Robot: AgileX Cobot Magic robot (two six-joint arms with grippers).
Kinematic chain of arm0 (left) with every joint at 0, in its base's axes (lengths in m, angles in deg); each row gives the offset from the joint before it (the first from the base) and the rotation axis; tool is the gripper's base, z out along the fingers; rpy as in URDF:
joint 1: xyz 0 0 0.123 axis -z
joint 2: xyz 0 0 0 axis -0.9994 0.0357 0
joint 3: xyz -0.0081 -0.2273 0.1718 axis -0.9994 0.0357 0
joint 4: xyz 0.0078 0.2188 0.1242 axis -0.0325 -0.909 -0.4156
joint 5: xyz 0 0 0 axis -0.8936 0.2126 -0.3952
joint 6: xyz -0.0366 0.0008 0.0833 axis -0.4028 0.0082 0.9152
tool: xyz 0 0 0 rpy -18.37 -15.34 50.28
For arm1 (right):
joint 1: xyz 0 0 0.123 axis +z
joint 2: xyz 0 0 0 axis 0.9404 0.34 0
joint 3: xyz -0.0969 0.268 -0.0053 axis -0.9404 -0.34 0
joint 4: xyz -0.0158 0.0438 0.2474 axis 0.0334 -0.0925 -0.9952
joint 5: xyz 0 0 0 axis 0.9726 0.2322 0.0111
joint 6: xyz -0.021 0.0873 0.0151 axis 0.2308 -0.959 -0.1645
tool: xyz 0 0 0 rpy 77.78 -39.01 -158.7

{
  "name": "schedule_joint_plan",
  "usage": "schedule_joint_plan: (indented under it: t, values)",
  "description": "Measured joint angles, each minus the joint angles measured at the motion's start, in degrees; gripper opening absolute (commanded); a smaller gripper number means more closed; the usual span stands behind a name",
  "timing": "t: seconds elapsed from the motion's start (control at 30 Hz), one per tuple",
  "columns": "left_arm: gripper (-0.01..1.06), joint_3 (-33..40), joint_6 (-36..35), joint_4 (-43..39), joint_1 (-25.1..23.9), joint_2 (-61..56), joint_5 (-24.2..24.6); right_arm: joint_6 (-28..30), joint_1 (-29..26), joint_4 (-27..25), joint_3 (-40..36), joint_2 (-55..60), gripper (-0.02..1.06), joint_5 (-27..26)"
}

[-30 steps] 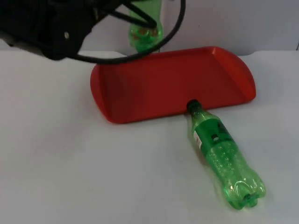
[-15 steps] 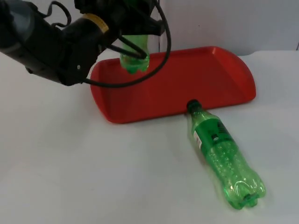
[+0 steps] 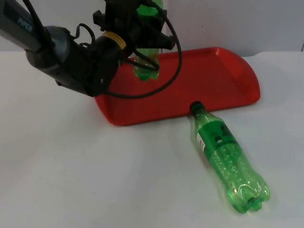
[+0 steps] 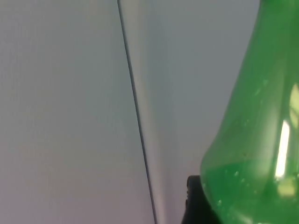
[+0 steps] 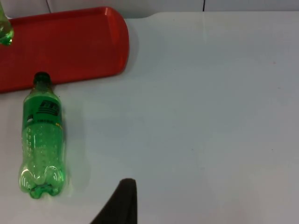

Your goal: Place the bottle upright on the tray.

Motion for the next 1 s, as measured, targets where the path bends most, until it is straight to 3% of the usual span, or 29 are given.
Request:
schedule_joint_plan:
  t: [0.77,0.83,0.9,0.93,1.0]
  values:
    - [0.0,-2.95,-1.78,-1.32,0.0,6.52,-2.73,0.0,0.0,0.0,0.0,0.0,1.05,0.0]
    - [0.06,-2.95,-1.87,-2.01,0.0,6.52,-2.73,0.0,0.0,0.0,0.0,0.0,1.05,0.0]
    - [0.21,-2.95,-1.87,-2.17,0.0,6.52,-2.73,0.0,0.0,0.0,0.0,0.0,1.05,0.0]
    - [0.21,-2.95,-1.92,-2.53,0.0,6.52,-2.83,0.0,0.0,0.0,0.0,0.0,1.05,0.0]
    - [0.44,-2.95,-1.92,-3.32,0.0,6.52,-2.83,0.0,0.0,0.0,0.0,0.0,1.05,0.0]
